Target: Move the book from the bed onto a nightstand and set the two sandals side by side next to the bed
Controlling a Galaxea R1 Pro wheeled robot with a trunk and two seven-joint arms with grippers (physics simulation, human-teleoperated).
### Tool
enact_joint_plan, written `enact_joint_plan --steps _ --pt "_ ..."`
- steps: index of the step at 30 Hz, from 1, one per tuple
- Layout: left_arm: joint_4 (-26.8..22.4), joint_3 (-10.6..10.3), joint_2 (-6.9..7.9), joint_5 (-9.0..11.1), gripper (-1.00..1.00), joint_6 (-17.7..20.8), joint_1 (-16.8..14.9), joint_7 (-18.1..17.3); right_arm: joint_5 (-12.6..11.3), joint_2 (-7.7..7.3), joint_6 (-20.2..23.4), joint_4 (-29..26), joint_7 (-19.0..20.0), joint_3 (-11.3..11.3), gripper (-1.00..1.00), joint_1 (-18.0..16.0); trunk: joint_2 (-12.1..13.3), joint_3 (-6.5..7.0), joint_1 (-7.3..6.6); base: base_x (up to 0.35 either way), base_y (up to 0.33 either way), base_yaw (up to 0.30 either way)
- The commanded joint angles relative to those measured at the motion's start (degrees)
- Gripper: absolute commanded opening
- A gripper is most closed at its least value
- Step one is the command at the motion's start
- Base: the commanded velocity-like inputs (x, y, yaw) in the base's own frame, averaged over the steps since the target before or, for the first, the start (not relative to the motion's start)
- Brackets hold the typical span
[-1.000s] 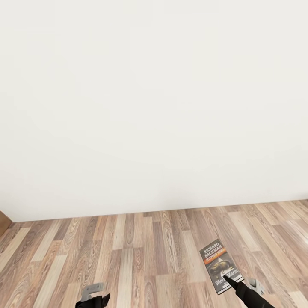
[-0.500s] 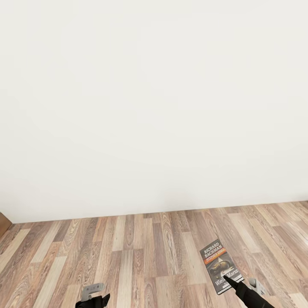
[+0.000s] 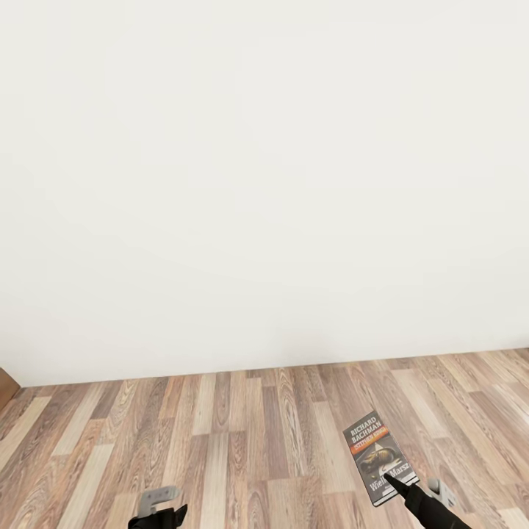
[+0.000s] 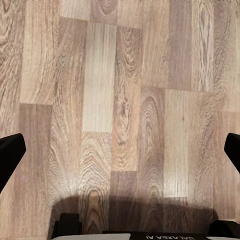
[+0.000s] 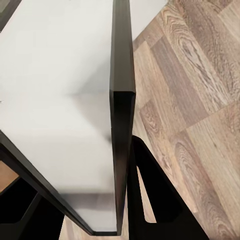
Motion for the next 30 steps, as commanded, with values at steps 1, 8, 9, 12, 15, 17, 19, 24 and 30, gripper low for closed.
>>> enact_joint_plan --steps 1,8,9,12,15,17,19,24,30 --pt "0.1 -0.51 -0.08 0.63 1.0 -0.12 -0.05 -0.28 -0.3 -0.01 0.36 0.02 0.18 0.06 -1.0 -0.04 -0.05 0.03 0.01 0.0 0.0 0.0" --pt "0.09 -0.5 -0.18 0.68 1.0 -0.11 -0.05 -0.33 -0.3 -0.01 -0.21 0.02 0.11 0.05 -1.0 -0.04 -0.05 0.67 0.01 0.0 0.0 0.0" --pt "0.11 -0.51 -0.19 0.68 1.0 -0.11 -0.05 -0.33 -0.3 -0.01 -0.77 0.02 0.15 0.05 -1.0 -0.04 -0.05 0.77 0.01 0.0 0.0 0.0" --pt "0.08 -0.54 -0.19 0.69 1.0 -0.11 -0.05 -0.33 -0.3 -0.01 -1.51 0.06 0.18 0.04 -1.0 -0.03 -0.05 1.05 0.01 0.0 0.0 0.0" --pt "0.06 -0.55 -0.21 0.69 1.0 -0.11 -0.05 -0.33 -0.3 -0.01 -1.88 0.49 0.11 0.04 -1.0 -0.03 -0.05 1.32 0.01 0.0 0.0 0.0" --pt "0.07 -0.52 -0.18 0.69 1.0 -0.11 0.04 -0.33 -0.3 -0.01 -1.97 1.38 0.13 0.05 -1.0 -0.03 -0.05 1.51 0.01 0.0 0.0 0.0" --pt "0.06 -0.51 -0.17 0.69 1.0 -0.11 0.16 -0.33 -0.3 -0.01 -2.01 1.82 0.19 0.05 -1.0 -0.06 -0.05 1.7 0.01 0.0 0.0 0.0" --pt "0.07 -0.55 -0.21 0.69 1.0 -0.11 0.27 -0.33 -0.3 -0.01 -2.02 2.07 0.2 0.05 -1.0 -0.05 -0.05 2.16 0.01 0.0 0.0 0.0" --pt "0.05 -0.55 -0.19 0.69 1.0 -0.11 0.3 -0.33 -0.3 -0.01 -2.04 2.15 0.25 0.04 -1.0 -0.03 -0.05 2.72 0.01 0.0 0.0 0.0"
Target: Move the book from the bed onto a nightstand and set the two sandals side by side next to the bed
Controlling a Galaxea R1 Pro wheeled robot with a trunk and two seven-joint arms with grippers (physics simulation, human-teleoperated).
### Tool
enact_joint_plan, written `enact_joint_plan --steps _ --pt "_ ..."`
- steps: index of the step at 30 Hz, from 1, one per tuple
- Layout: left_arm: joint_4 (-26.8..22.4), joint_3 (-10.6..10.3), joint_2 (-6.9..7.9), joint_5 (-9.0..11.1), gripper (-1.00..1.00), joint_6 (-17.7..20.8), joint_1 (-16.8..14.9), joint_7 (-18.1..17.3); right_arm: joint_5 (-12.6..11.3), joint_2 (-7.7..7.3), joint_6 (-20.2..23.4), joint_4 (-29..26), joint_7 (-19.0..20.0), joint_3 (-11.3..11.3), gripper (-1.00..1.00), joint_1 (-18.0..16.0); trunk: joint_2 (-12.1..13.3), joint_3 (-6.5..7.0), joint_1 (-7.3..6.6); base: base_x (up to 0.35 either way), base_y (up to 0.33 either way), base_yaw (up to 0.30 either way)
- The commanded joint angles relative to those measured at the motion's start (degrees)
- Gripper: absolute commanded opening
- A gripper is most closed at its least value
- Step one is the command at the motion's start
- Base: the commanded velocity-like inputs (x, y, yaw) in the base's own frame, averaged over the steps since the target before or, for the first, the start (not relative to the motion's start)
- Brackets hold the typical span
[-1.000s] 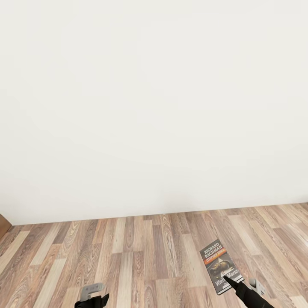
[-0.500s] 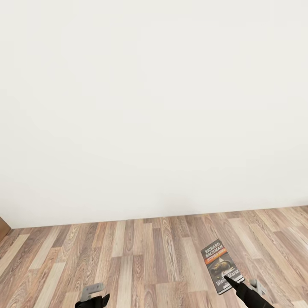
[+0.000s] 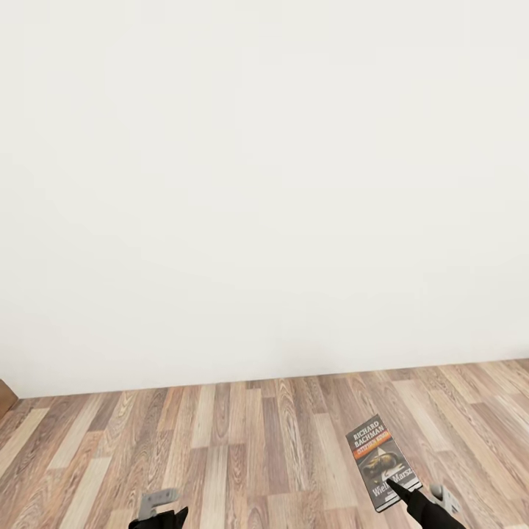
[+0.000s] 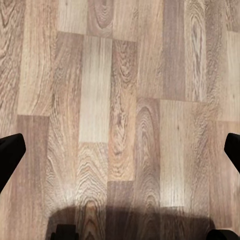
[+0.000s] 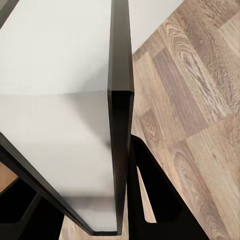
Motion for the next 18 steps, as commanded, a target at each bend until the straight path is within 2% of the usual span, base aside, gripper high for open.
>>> enact_joint_plan --steps 1,18 --pt "0.08 -0.49 0.02 0.6 1.0 -0.17 -0.05 -0.25 -0.24 -0.01 0.14 0.13 0.26 0.06 -1.0 -0.08 -0.06 0.02 0.01 0.0 0.0 0.0" --pt "0.08 -0.49 0.04 0.6 1.0 -0.17 -0.05 -0.25 -0.24 -0.18 0.15 0.2 0.34 0.06 -1.0 -0.08 -0.06 1.6 0.01 0.0 0.0 0.0"
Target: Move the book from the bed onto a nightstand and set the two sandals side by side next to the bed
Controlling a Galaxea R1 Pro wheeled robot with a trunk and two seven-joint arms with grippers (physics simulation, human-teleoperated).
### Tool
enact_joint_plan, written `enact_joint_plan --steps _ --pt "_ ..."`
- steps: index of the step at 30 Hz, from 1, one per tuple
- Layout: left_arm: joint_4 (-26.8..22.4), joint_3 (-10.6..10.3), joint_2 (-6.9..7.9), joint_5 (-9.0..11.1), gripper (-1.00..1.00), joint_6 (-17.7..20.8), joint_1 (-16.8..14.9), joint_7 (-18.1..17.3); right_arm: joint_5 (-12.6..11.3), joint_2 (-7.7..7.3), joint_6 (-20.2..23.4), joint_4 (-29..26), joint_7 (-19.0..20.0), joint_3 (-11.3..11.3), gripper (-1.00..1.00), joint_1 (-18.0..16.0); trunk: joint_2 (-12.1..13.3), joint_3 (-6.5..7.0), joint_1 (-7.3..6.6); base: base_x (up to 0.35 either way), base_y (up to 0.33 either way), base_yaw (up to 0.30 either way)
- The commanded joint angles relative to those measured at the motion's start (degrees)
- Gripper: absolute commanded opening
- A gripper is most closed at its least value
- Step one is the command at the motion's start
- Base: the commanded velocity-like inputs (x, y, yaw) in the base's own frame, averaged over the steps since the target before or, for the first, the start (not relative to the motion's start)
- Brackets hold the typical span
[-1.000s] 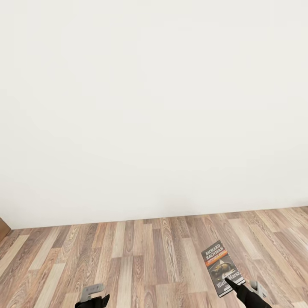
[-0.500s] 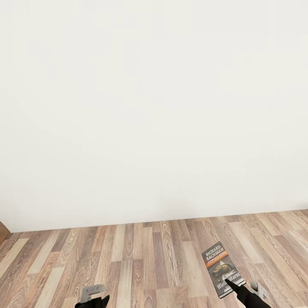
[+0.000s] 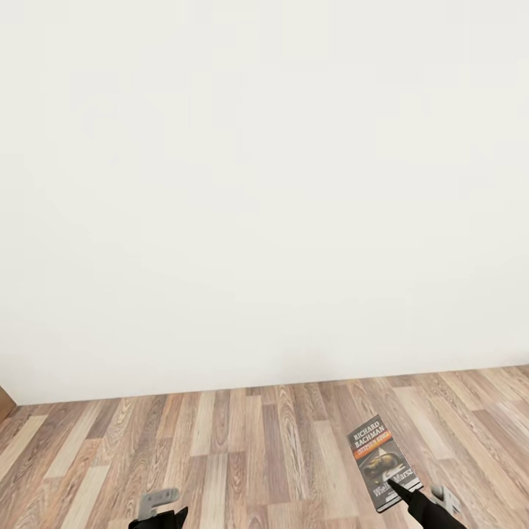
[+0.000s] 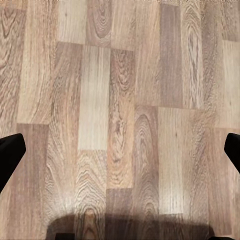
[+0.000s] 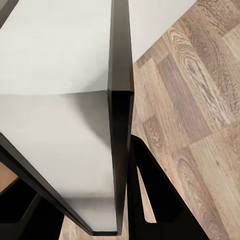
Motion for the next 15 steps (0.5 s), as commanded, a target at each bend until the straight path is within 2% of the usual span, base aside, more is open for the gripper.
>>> enact_joint_plan --steps 1,5,15 --pt "0.08 -0.49 0.01 0.6 1.0 -0.17 -0.05 -0.25 -0.24 -0.1 0.14 0.14 0.25 0.06 -1.0 -0.08 -0.06 0.02 0.01 0.0 0.0 0.0" --pt "0.08 -0.49 0.01 0.6 1.0 -0.17 -0.05 -0.25 -0.24 -0.63 0.14 0.15 0.27 0.07 -1.0 -0.08 -0.06 0.39 0.01 0.0 0.0 0.0" --pt "0.08 -0.49 0.01 0.6 1.0 -0.17 -0.05 -0.25 -0.24 -0.72 0.14 0.15 0.21 0.06 -1.0 -0.08 -0.06 1.32 0.01 0.0 0.0 0.0"
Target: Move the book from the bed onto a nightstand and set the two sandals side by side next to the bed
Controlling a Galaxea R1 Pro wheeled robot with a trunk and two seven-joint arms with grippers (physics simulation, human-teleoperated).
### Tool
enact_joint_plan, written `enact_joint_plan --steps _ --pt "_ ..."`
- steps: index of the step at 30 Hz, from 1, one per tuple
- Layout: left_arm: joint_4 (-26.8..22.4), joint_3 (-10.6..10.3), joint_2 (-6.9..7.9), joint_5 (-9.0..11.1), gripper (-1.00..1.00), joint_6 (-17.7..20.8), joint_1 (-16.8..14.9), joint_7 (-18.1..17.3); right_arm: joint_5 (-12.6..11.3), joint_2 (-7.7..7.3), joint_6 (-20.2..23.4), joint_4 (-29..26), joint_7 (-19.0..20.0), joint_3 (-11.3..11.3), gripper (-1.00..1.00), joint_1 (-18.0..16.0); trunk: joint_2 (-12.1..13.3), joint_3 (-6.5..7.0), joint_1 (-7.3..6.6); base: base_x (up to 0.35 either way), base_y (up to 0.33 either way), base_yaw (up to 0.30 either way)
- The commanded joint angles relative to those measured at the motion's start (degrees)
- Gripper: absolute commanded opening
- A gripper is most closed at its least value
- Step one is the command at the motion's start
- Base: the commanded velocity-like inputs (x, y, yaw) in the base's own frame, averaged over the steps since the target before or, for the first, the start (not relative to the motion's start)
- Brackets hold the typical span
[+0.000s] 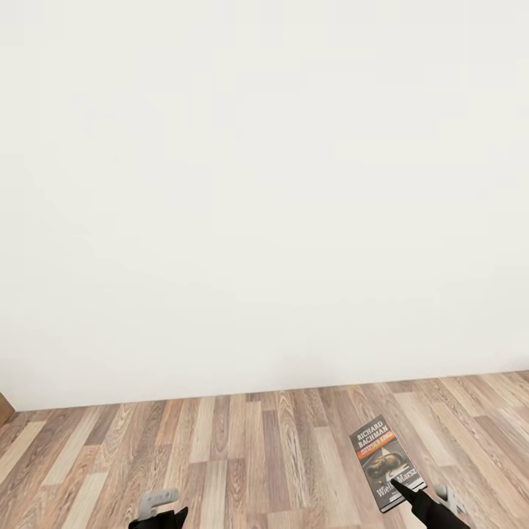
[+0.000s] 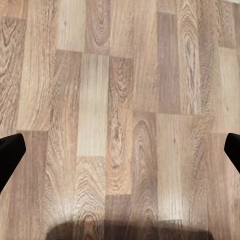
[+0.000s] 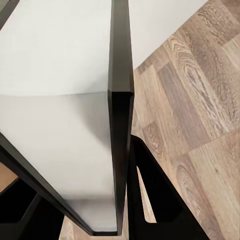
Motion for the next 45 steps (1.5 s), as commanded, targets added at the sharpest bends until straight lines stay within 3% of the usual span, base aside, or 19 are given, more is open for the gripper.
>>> enact_joint_plan --steps 1,17,25,45 --pt "0.08 -0.49 0.01 0.6 1.0 -0.17 -0.05 -0.25 -0.24 -0.01 0.14 0.14 0.25 0.07 -1.0 -0.08 -0.06 0.02 0.01 0.0 0.0 0.0" --pt "0.06 -0.49 -0.07 0.6 1.0 -0.17 -0.05 -0.25 -0.24 -0.01 0.14 0.14 0.31 0.09 -1.0 -0.08 -0.06 1.5 0.01 0.0 0.0 0.0" --pt "0.13 -0.38 -1.25 0.79 1.0 -0.08 -0.05 -0.14 -0.24 -0.01 0.14 0.14 0.24 0.07 -1.0 -0.08 -0.06 2.24 0.01 0.0 0.0 0.0" --pt "0.17 -0.22 -0.7 0.76 1.0 -0.08 0.44 -0.09 -0.24 -0.01 0.14 0.22 0.23 0.07 -1.0 -0.08 -0.06 4.1 0.01 0.0 0.0 0.0"
